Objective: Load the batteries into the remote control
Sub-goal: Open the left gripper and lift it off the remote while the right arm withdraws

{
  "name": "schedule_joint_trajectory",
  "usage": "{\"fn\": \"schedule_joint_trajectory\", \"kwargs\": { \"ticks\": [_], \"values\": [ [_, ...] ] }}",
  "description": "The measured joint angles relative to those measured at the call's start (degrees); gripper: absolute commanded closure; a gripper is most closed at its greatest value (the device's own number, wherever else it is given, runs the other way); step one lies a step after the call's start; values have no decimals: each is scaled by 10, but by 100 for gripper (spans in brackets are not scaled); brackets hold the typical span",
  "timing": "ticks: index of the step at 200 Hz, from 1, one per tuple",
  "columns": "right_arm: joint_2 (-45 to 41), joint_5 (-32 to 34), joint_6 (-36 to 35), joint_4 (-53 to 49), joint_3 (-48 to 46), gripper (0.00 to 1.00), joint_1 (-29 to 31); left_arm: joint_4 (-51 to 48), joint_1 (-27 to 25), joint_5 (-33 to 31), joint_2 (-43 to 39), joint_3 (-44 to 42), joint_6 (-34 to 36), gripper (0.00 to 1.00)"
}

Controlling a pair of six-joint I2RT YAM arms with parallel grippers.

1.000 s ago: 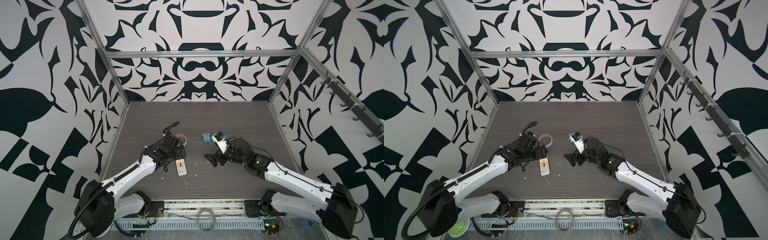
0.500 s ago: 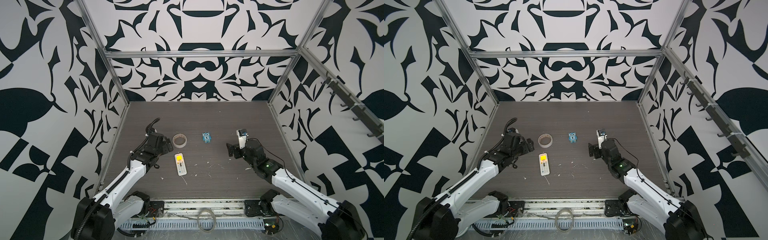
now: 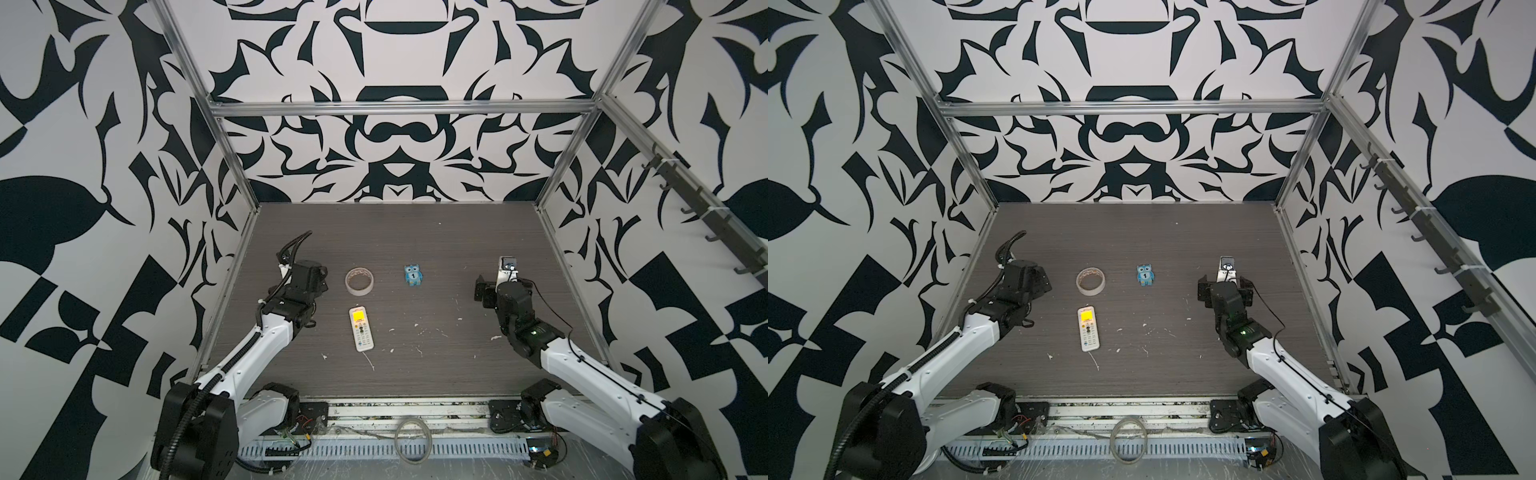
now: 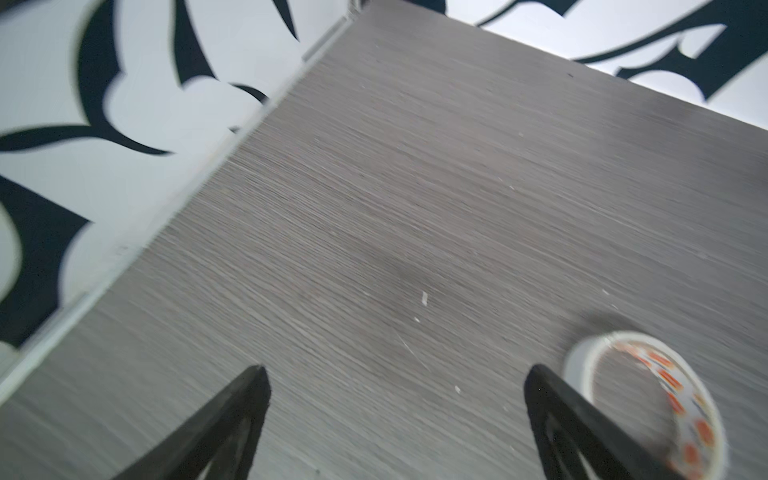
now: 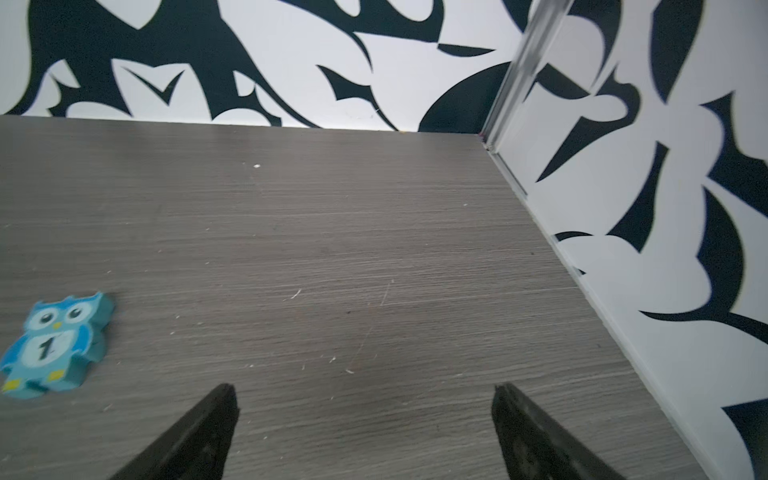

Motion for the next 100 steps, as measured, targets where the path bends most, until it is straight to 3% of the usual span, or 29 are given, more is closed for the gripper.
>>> {"fn": "schedule_joint_trajectory", "kwargs": {
  "ticks": [44, 100],
  "values": [
    [4, 37, -37, 93, -58, 0, -1, 72, 12, -89, 10, -29, 55, 1],
    [114, 57, -118, 214, -60, 0, -5, 246, 15, -114, 57, -97, 182, 1]
  ]
}}
